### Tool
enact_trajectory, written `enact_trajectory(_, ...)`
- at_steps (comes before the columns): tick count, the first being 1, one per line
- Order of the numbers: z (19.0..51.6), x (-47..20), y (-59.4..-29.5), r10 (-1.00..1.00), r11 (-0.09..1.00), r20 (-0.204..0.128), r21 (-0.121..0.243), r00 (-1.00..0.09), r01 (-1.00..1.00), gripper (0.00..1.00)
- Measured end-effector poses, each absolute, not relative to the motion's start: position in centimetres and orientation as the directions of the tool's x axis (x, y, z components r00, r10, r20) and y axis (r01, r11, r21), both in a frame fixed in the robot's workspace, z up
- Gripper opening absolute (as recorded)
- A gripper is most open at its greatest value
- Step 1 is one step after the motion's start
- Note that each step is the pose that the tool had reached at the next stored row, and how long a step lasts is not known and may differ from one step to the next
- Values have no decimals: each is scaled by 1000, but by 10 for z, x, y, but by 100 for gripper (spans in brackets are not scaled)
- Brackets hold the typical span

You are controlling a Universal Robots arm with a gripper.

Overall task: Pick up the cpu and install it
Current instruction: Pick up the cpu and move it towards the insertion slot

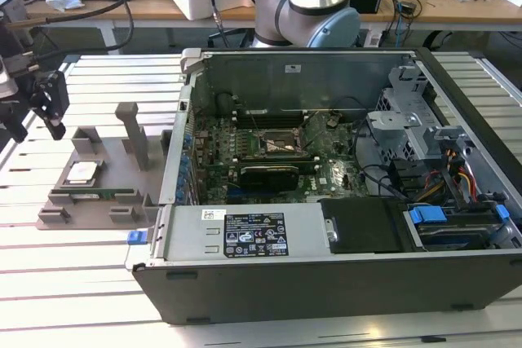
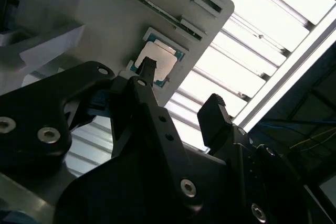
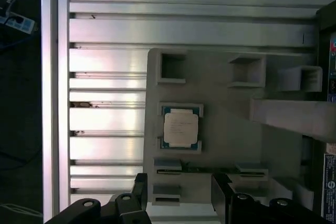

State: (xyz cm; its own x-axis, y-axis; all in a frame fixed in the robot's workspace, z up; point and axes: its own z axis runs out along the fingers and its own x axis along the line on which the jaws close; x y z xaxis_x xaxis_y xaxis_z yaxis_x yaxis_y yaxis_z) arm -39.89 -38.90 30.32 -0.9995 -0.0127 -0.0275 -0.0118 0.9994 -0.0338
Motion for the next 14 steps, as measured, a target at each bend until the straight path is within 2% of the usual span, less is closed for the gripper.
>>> enact_trajectory(14,285,-398,-383,-13,999,-27,-34,-1000,-12,60)
